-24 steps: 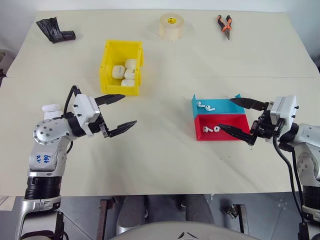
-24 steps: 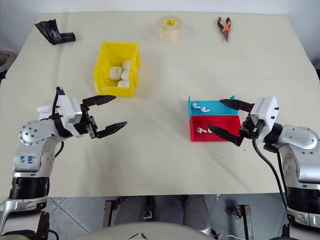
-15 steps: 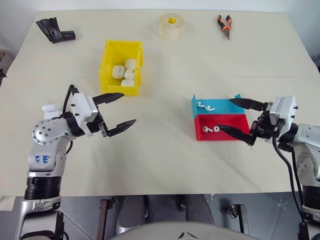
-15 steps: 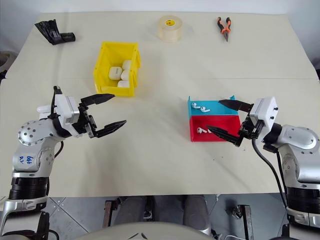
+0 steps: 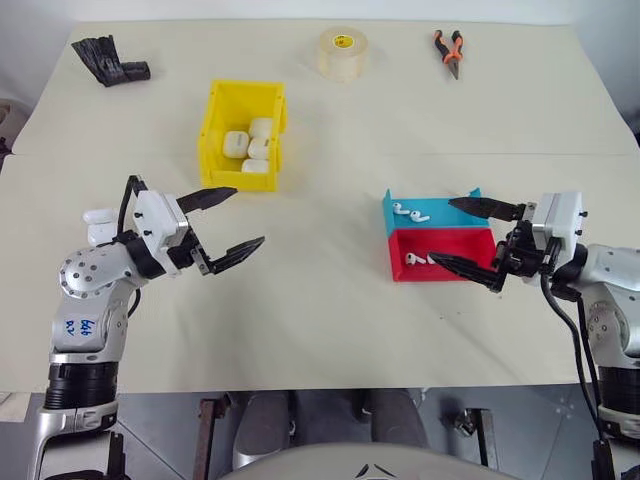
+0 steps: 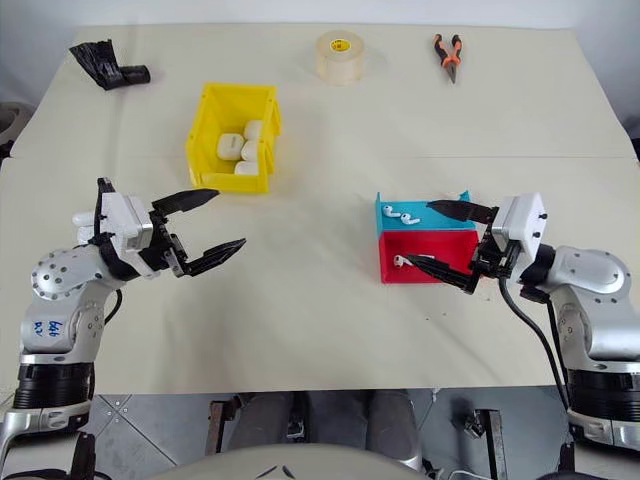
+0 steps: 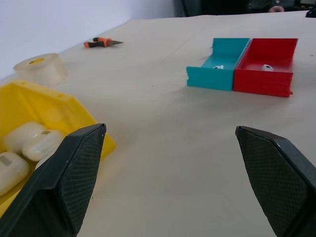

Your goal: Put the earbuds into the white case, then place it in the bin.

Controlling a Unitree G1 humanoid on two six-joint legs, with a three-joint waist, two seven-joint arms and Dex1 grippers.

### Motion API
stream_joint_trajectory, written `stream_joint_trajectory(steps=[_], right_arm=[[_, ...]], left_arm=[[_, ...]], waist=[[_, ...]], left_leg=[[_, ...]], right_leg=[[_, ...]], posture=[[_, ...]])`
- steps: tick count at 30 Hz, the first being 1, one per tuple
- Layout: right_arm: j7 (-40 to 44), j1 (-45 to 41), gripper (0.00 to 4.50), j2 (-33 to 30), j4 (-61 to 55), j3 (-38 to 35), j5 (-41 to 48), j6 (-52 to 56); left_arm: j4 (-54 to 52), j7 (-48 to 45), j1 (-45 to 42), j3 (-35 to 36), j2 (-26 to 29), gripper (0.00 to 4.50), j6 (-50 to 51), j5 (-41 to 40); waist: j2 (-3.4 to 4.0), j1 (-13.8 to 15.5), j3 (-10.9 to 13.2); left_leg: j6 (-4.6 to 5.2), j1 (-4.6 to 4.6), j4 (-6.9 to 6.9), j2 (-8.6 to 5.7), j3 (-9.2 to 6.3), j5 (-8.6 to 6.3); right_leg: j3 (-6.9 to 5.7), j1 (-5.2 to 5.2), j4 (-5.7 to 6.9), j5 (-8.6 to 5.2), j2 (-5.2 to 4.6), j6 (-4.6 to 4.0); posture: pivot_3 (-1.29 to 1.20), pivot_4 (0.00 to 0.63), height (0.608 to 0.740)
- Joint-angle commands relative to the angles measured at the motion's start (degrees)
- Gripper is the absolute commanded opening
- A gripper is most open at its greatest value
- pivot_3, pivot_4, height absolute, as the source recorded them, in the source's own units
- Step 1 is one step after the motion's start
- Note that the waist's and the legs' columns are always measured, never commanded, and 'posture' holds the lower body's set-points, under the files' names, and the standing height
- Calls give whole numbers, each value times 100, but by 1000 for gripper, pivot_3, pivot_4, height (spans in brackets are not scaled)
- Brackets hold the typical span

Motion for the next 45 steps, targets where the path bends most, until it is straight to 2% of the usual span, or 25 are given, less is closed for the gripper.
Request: stream_joint_trajectory(steps=[1, 4, 9, 13, 18, 21, 26, 29, 31, 36, 40, 45], right_arm=[[35, -183, 4500, 167, -22, 30, 127, -150], [81, -340, 4500, 485, -66, 96, 193, -363], [63, -738, 4500, 1069, -196, 427, 287, -531], [362, -899, 4500, 1260, 20, 623, 282, -714], [485, -968, 4500, 1233, 214, 657, 275, -724], [532, -960, 4500, 1194, 226, 658, 289, -652], [562, -936, 4500, 1122, 156, 711, 298, -474], [563, -936, 4500, 1108, 121, 723, 299, -408], [557, -938, 4500, 1095, 95, 726, 303, -381], [509, -929, 4500, 1088, 21, 702, 302, -359], [392, -827, 4500, 1111, -84, 670, 276, -395], [260, -631, 4500, 1089, -255, 624, 285, -417]], left_arm=[[-451, 553, 210, 400, 70, 4479, 297, 4], [-753, 1076, 473, 622, 68, 4479, 684, 97], [-2021, 2707, 1112, 1285, -63, 4479, 2660, 80], [-3175, 3785, 1754, 2057, -587, 4479, 4025, -221], [-3563, 4366, 1987, 2611, -813, 4479, 4962, -276], [-3610, 4573, 1699, 2760, -699, 4479, 5683, -408], [-2941, 4729, 536, 2616, 90, 4479, 7309, -335], [-1978, 4728, -429, 2296, 692, 4479, 8495, -149], [-1278, 4648, -905, 1926, 1153, 4479, 8867, -57], [-174, 4314, -1548, 1047, 1940, 4479, 8619, 148], [323, 4180, -1775, 870, 2019, 4479, 8418, 292], [591, 4122, -1924, 816, 1819, 4479, 8395, 385]], waist=[[0, -2, 0], [0, -5, 0], [-1, -18, 1], [-1, -1, 1], [-3, 13, -1], [-4, 8, -1], [-8, 13, -3], [-6, -20, -4], [-7, -25, -4], [-9, -106, -3], [-9, -153, -3], [-10, -151, -2]], left_leg=[[0, 0, -1, 1, 0, 0], [0, 1, -2, 1, -1, 0], [0, 2, -4, 1, -1, 0], [-1, 3, -4, 2, -5, -1], [-1, 3, 2, 2, -8, 0], [-5, 7, 1, 3, -8, 2], [-5, 9, 2, 0, -7, 2], [-7, 16, -6, -1, -1, 3], [-12, 16, -14, -1, 1, 5], [-19, 14, -35, -1, 7, 9], [-20, 13, -40, -1, 9, 9], [-22, 13, -39, -1, 9, 10]], right_leg=[[0, 0, 0, 0, 0, 0], [0, 0, -1, 0, 0, 0], [3, -2, 1, 0, 0, 0], [6, 0, 1, 0, -2, 0], [4, 2, 6, -1, -2, -2], [5, 2, 11, -3, -1, -5], [6, 1, 16, -3, -1, -6], [10, -1, 19, -4, 1, -8], [9, -3, 16, -5, 3, -10], [3, -16, 9, -7, 7, -12], [1, -17, 7, -7, 6, -13], [1, -17, 8, -7, 7, -12]], posture=[[0, 150, 740], [0, 150, 740], [0, 150, 740], [0, 150, 740], [0, 150, 740], [0, 150, 740], [0, 150, 740], [0, 150, 740], [0, 150, 740], [0, 150, 740], [0, 150, 740], [0, 150, 740]])
